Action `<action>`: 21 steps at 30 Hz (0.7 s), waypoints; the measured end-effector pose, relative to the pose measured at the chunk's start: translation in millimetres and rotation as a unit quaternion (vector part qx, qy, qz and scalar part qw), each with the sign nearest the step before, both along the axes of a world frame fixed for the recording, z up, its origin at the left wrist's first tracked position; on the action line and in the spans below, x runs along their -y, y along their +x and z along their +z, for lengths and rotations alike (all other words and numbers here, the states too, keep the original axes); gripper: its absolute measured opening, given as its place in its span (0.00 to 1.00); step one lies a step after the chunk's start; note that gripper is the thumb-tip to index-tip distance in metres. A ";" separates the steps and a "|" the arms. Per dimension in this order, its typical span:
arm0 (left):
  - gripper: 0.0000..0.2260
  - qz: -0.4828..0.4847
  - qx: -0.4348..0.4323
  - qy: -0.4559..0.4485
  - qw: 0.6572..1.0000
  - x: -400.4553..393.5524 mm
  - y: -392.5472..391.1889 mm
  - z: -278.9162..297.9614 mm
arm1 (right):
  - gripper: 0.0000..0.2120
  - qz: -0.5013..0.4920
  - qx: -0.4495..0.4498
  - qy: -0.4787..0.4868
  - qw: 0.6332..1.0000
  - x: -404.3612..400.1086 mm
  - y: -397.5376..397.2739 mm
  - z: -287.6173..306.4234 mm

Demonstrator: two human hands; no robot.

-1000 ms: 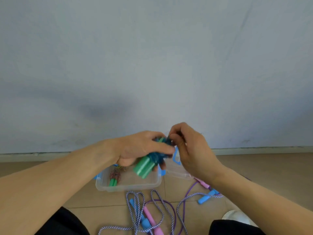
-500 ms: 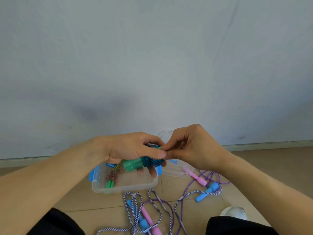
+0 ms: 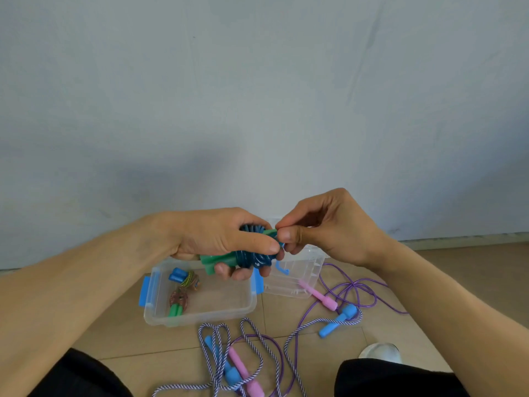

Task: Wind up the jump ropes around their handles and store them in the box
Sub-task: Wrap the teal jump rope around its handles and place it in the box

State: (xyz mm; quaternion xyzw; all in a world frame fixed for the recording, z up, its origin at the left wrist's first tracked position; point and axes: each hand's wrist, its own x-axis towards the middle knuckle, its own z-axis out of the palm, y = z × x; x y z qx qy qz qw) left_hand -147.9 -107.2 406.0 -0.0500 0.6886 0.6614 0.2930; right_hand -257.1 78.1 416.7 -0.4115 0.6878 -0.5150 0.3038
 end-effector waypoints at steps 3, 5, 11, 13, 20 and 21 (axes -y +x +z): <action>0.12 0.003 -0.022 -0.037 0.999 -4.7 0.7 7.1 | 0.02 -0.039 0.009 -0.018 0.999 -1.5 2.3 0.7; 0.11 0.021 -0.064 -0.095 0.993 -7.6 1.8 10.5 | 0.02 -0.086 0.011 -0.035 0.996 -0.4 5.2 -2.2; 0.08 0.189 -0.223 -0.194 0.936 -18.3 8.9 2.9 | 0.03 -0.206 0.076 -0.083 0.972 19.2 13.7 -15.7; 0.12 0.207 -0.165 -0.106 0.959 -14.7 14.0 -1.9 | 0.03 -0.191 0.007 -0.052 0.980 20.4 19.9 -19.5; 0.19 0.243 -0.083 0.039 0.966 -1.4 19.3 -3.1 | 0.05 -0.116 -0.182 0.000 0.976 24.3 39.1 -17.3; 0.19 0.230 -0.080 0.036 0.969 -0.7 19.6 -4.1 | 0.05 -0.108 -0.185 0.005 0.977 25.0 39.5 -16.5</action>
